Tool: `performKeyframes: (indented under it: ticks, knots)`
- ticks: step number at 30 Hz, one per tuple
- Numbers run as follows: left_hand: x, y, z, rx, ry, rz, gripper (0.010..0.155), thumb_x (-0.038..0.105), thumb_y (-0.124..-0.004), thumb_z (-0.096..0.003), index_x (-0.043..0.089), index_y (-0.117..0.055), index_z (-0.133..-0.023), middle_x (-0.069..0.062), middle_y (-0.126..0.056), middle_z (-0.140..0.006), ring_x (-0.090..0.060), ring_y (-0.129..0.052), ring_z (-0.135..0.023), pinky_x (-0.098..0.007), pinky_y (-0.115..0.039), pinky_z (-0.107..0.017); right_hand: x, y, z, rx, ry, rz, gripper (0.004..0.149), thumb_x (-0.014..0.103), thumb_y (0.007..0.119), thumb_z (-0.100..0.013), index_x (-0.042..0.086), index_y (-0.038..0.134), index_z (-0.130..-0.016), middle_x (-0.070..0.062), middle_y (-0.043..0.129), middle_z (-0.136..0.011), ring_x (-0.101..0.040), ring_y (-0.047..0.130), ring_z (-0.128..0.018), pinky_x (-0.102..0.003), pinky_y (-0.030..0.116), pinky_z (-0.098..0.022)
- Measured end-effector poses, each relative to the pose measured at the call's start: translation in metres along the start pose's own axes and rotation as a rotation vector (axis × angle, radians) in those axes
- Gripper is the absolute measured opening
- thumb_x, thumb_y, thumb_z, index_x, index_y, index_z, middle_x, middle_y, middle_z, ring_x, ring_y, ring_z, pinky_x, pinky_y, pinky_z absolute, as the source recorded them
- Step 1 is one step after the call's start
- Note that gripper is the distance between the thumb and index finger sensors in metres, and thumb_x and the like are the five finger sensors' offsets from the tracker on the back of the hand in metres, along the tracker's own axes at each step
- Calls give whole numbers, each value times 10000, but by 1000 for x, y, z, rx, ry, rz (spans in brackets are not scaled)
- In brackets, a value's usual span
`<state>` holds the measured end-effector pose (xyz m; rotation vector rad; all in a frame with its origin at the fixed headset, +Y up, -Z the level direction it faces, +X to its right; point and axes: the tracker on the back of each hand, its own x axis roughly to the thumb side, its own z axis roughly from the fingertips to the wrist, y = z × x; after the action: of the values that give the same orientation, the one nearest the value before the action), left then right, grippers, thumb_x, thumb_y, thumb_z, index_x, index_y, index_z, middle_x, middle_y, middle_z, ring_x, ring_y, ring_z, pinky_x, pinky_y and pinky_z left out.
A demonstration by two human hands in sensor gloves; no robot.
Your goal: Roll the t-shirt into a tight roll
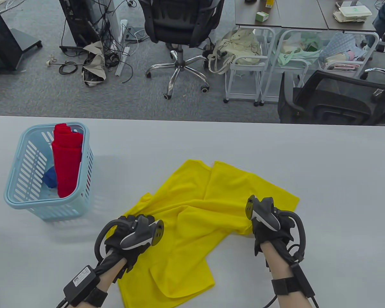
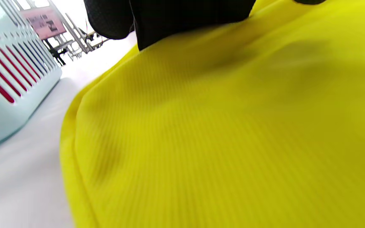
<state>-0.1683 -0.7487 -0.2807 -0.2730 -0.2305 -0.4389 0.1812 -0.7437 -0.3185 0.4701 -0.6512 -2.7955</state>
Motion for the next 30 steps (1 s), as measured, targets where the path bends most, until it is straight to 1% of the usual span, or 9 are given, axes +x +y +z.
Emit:
performKeyframes:
  ticks: [2, 5, 8, 10, 11, 19, 23, 27, 30]
  knots:
    - [2, 0, 1, 14, -10, 14, 659, 644, -460, -467, 390, -626, -1051, 80, -812, -1051, -191, -842, -962, -485, -638, -784, 1, -1, 3, -35, -43, -68, 718, 553, 468, -590, 122, 419, -1161, -217, 490, -1165, -457, 615, -1029, -580, 557, -688]
    - [6, -9, -5, 6, -46, 37, 730, 658, -440, -459, 399, -326, -1132, 27, -408, -1257, -275, -569, -1137, -528, -552, -820, 12, 1, 6, -38, -173, -99, 769, 567, 439, -587, 133, 210, -1179, -223, 216, -1201, -504, 305, -1112, -619, 431, -733]
    - [8, -24, -15, -106, -115, 94, 768, 660, -400, -452, 377, -131, -1113, 23, -176, -1249, -320, -325, -1177, -560, -462, -839, 24, 12, -1, 75, -302, -153, 790, 581, 405, -580, 146, 85, -1157, -213, 82, -1179, -501, 127, -1096, -634, 346, -740]
    - [3, -26, -17, -145, -119, 159, 769, 657, -381, -447, 373, -77, -1094, -3, -162, -1236, -315, -324, -1171, -554, -475, -834, 24, 27, -16, 175, -288, -155, 803, 592, 367, -565, 136, 17, -1125, -225, 32, -1146, -513, 93, -1068, -641, 345, -729]
    - [2, -23, -16, -132, -110, 161, 761, 657, -381, -449, 383, -101, -1102, -23, -229, -1246, -300, -363, -1174, -555, -484, -831, 22, 29, -20, 183, -279, -163, 808, 598, 350, -563, 148, -55, -1098, -211, -46, -1123, -498, 8, -1050, -650, 267, -727]
    - [8, -8, -10, -38, -27, 5, 712, 652, -426, -456, 396, -370, -1118, 64, -546, -1208, -201, -710, -1079, -518, -581, -805, 0, 32, -35, 197, -226, -233, 812, 607, 344, -562, 153, -65, -1097, -180, -93, -1112, -466, -53, -1041, -635, 197, -728]
    - [9, 11, -3, 45, -34, 27, 668, 652, -449, -463, 393, -627, -1052, 112, -879, -1018, -147, -932, -908, -493, -658, -780, -1, 34, -36, 215, -242, -245, 813, 606, 346, -565, 162, -93, -1085, -170, -131, -1101, -462, -94, -1027, -636, 157, -721]
    - [1, 21, -17, 5, -26, 110, 697, 636, -444, -476, 396, -407, -1129, 30, -563, -1229, -240, -742, -1071, -514, -616, -796, 0, 35, -36, 225, -251, -245, 815, 608, 331, -563, 161, -120, -1073, -172, -163, -1085, -464, -126, -1011, -639, 130, -710]
    - [3, 29, -40, -65, -40, 140, 716, 635, -419, -483, 401, -250, -1138, 17, -312, -1273, -299, -517, -1167, -552, -539, -821, -1, 35, -35, 231, -259, -251, 817, 610, 328, -563, 161, -132, -1067, -170, -178, -1077, -463, -144, -1003, -640, 112, -704]
